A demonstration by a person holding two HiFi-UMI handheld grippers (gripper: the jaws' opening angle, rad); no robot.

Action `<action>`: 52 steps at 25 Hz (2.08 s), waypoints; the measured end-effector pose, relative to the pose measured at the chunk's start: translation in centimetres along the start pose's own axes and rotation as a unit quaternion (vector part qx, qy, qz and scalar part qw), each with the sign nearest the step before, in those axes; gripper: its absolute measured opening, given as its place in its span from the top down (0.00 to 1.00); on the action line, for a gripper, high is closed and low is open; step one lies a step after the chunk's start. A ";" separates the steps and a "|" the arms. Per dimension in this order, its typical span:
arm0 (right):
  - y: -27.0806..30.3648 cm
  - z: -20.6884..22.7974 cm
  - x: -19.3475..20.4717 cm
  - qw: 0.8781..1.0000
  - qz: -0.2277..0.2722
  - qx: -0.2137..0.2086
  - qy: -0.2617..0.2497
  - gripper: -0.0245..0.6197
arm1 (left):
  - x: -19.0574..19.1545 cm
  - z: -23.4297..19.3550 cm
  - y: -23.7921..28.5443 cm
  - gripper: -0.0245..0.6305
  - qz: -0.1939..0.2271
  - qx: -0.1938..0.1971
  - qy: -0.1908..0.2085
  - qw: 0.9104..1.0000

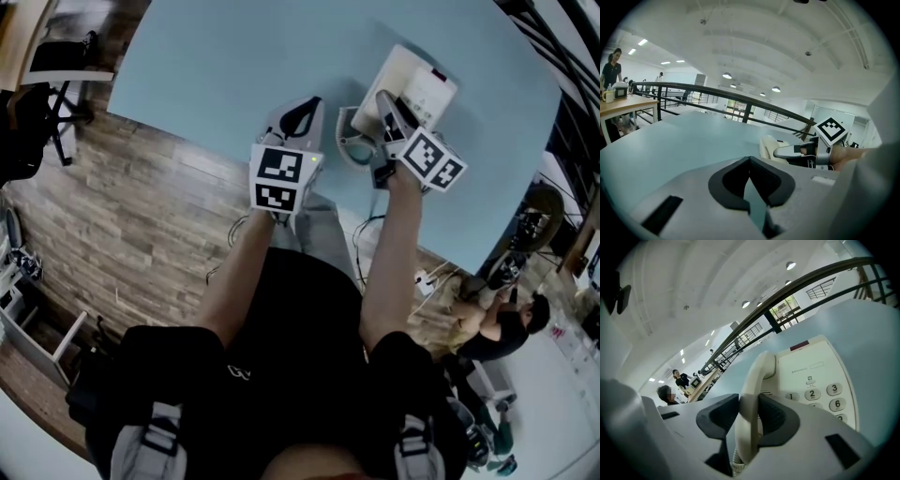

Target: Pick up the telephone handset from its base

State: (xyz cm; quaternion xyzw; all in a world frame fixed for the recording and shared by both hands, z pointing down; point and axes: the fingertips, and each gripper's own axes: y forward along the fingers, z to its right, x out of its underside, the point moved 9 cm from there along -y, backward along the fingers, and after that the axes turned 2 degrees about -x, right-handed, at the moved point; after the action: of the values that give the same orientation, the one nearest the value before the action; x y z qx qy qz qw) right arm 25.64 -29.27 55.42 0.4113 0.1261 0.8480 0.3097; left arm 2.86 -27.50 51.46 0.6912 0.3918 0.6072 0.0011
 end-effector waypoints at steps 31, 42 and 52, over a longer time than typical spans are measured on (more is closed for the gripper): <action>-14.2 -13.8 -12.4 0.936 0.274 -0.044 -0.214 0.83 | -17.3 6.4 -4.3 0.96 0.214 0.068 0.108 0.968; -15.6 -13.8 -13.7 0.910 0.338 -0.078 -0.226 0.83 | -19.7 7.8 -4.8 0.96 0.244 0.072 0.115 0.960; -14.6 -13.1 -13.8 0.916 0.323 -0.069 -0.229 0.83 | -19.5 7.9 -4.0 0.96 0.234 0.074 0.120 0.962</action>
State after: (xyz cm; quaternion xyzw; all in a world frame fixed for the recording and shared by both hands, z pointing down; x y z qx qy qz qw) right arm 28.18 -26.08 31.78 0.5903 -0.1466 0.7909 0.0673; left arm 8.20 -31.62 31.13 0.6841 0.2603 0.6380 -0.2392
